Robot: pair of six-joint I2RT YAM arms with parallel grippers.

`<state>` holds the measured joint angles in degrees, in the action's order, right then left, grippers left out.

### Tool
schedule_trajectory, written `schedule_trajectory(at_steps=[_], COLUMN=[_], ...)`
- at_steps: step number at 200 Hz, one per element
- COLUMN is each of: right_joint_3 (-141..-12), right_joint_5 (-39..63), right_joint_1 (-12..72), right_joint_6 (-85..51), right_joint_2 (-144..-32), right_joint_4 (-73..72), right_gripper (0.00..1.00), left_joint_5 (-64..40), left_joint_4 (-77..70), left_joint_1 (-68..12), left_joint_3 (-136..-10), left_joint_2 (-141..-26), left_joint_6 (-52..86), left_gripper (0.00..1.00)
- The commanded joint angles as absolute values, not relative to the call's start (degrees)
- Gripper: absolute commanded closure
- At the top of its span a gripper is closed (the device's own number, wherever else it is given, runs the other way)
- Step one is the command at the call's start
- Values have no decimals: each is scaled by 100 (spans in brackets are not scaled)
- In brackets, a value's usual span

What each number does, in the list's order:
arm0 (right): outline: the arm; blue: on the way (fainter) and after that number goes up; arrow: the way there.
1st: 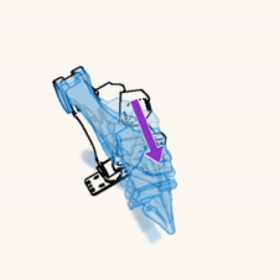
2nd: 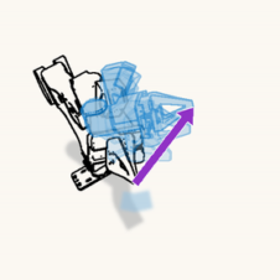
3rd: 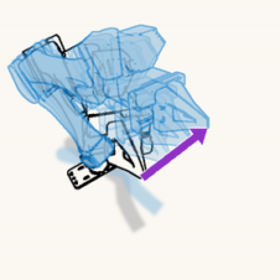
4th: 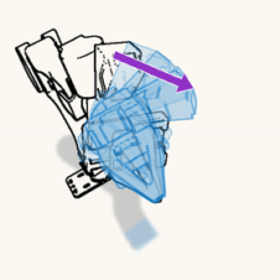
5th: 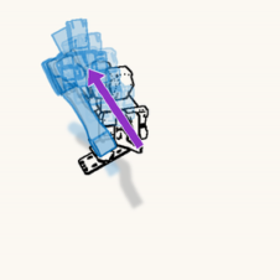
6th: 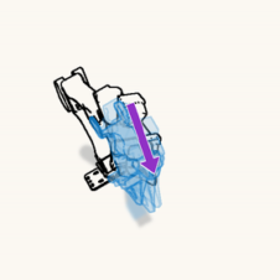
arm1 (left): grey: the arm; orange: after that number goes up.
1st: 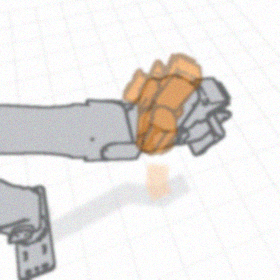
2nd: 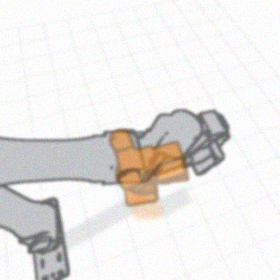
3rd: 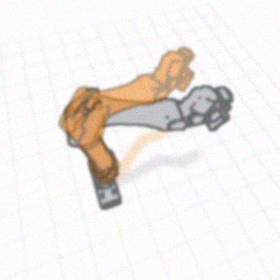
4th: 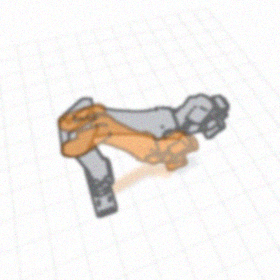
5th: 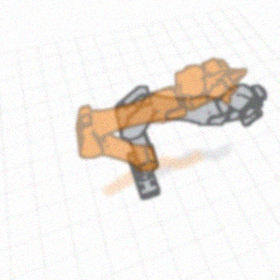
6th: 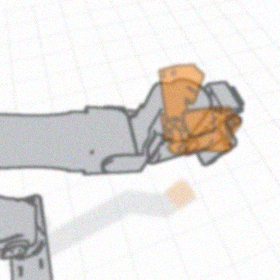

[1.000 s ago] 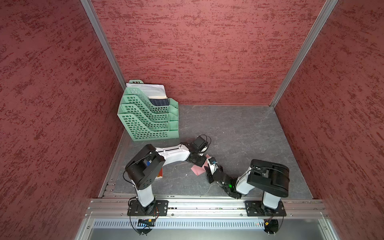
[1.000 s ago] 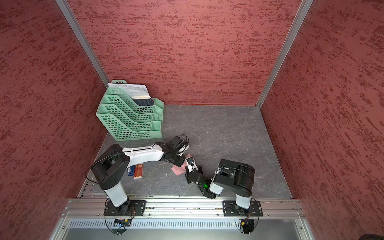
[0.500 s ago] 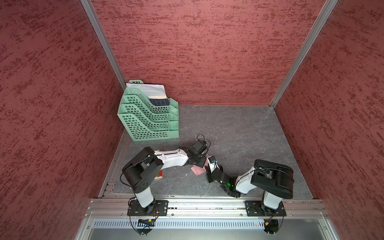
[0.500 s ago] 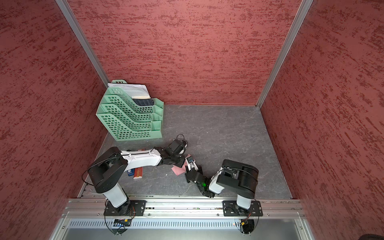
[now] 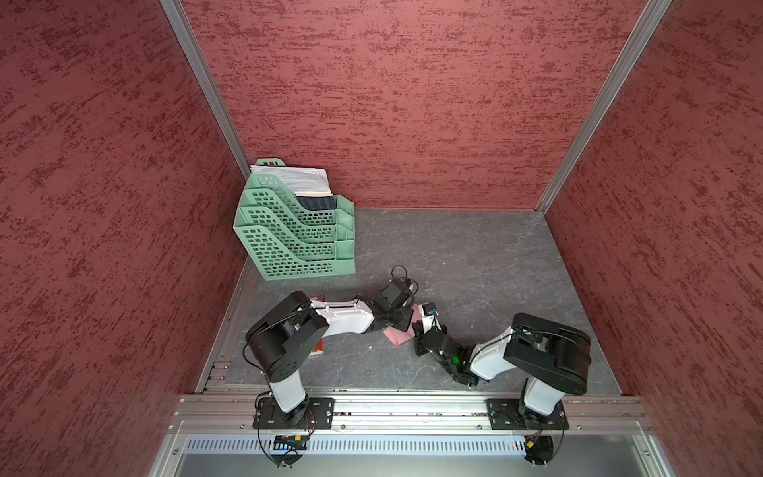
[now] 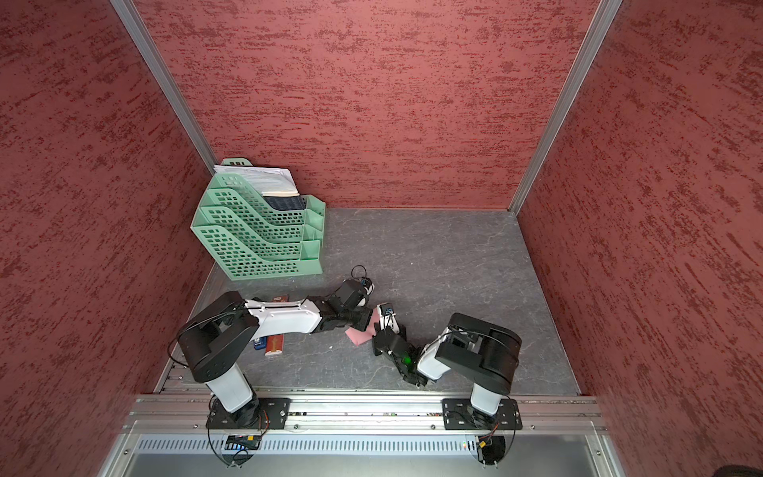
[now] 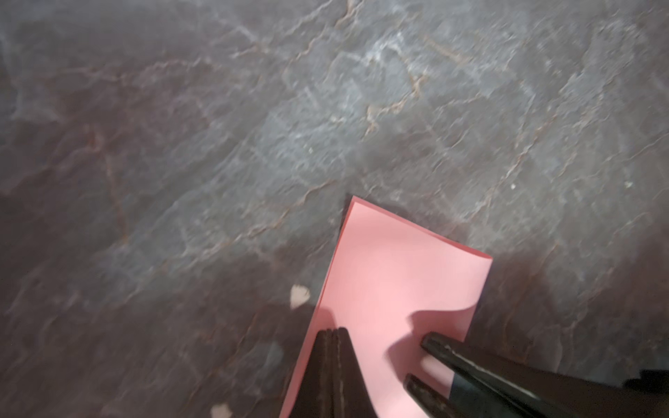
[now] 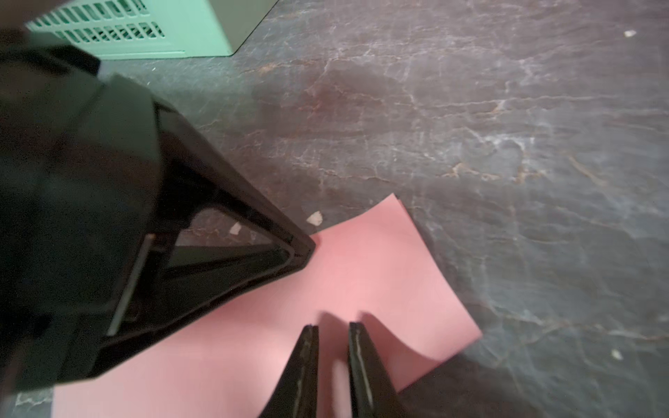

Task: Fold the square paper along the opposite sides
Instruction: Smooth out the paper at the center of the board.

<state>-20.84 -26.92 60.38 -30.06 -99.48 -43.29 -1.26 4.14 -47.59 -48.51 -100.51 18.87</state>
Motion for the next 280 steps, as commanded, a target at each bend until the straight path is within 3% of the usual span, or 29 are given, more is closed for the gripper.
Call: schedule_trajectory(at_steps=[1,70,148,199,280], right_joint_3=[-1666,-1270,-1491,-1413,-1566], right_joint_5=[-2593,-2064,-1188,-994,-890], right_joint_1=[5843,5159,4244,3893,3414], right_joint_6=[-3250,-3333,-3455,-3444,-3090], right_joint_2=[-10145,-10176,-9811,-9987,-9159], right_joint_4=[-3565,-4358,-3844,-4113,-3537], right_gripper=[80,80,79,80,80], left_joint_5=[-175,-227,-282,-290,-272], left_joint_4=[1223,1219,1233,1235,1265], left_joint_1=[-4809,-4869,-4871,-4871,-4869], left_joint_3=[-4428,-4412,-4456,-4447,-4478], left_joint_2=[-10673,-10726,-10836,-10828,-10893], left_joint_6=[1956,1976,1967,1975,2013], left_gripper=[100,100,100,100,100])
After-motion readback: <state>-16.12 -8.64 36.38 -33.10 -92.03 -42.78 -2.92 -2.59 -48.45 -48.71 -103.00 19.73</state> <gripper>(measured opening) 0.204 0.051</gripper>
